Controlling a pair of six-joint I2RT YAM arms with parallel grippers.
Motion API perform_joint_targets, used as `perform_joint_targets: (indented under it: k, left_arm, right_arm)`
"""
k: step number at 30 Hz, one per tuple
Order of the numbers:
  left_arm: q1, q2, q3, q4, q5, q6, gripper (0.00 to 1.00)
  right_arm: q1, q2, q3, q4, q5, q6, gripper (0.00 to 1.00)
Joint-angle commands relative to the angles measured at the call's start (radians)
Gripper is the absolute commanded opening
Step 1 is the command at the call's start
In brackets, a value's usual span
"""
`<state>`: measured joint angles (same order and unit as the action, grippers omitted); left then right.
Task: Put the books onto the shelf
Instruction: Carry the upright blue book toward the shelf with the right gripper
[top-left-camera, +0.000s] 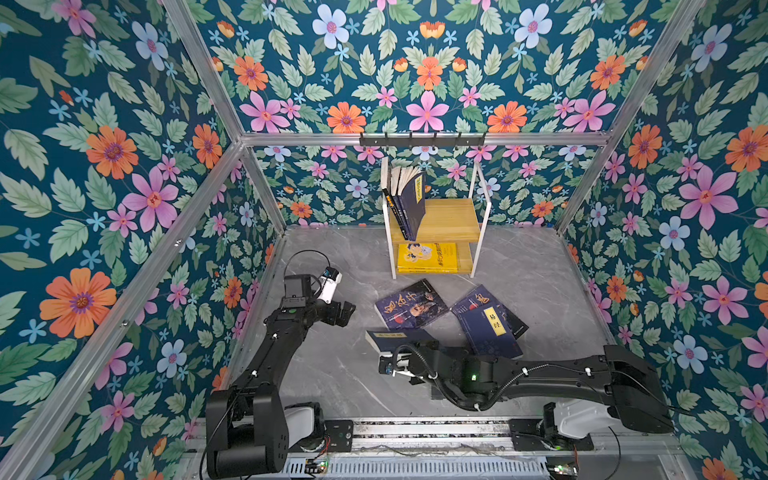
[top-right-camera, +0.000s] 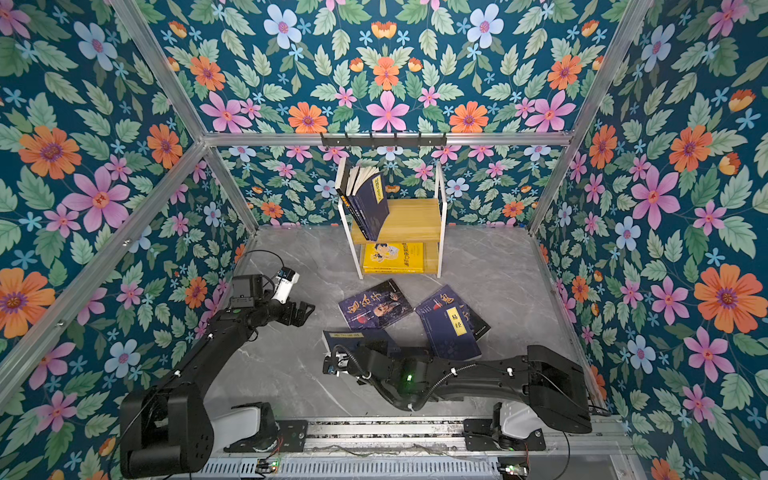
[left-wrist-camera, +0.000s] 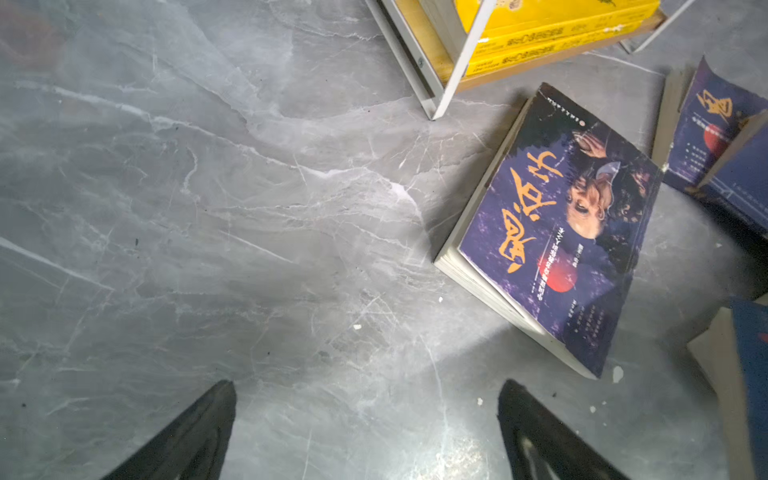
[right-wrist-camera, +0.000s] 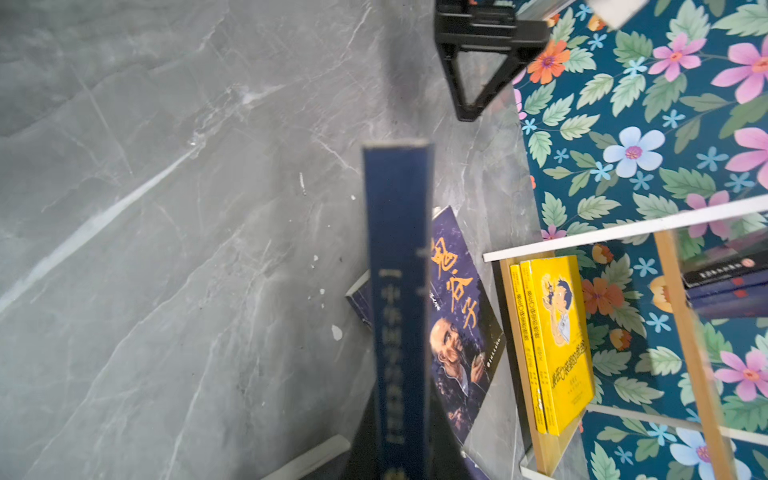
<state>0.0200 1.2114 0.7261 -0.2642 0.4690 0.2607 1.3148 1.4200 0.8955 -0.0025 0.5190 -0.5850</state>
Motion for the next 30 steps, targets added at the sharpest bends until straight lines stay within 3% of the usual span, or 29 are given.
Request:
perform_joint_targets:
  k: [1,7,18,21,30]
  left_arm:
    - [0.001,-0.013,0.003,0.053,-0.014,-0.051,1.00]
    - [0.003,-0.012,0.014,0.068,-0.052,-0.097,1.00]
    - [0.003,-0.032,-0.021,0.113,-0.017,-0.131,1.00]
    - [0.001,-0.033,-0.007,0.105,-0.027,-0.144,1.00]
    - [-0.008,-0.045,-0.026,0.119,-0.004,-0.144,1.00]
  right_arm:
    - [-0.027,-0.062,-0.028,0.119,0.007,0.052,0.00]
    - [-0.143,-0.170,-0.047,0.148,-0.018,0.212,0.00]
    - [-0.380,-0.406,-0.207,0.505,-0.119,0.449,0.00]
    - [-0.439,-0.423,-0.195,0.526,-0.130,0.511,0.00]
    - [-0.511,-0.323,-0.122,0.683,-0.124,0.512,0.00]
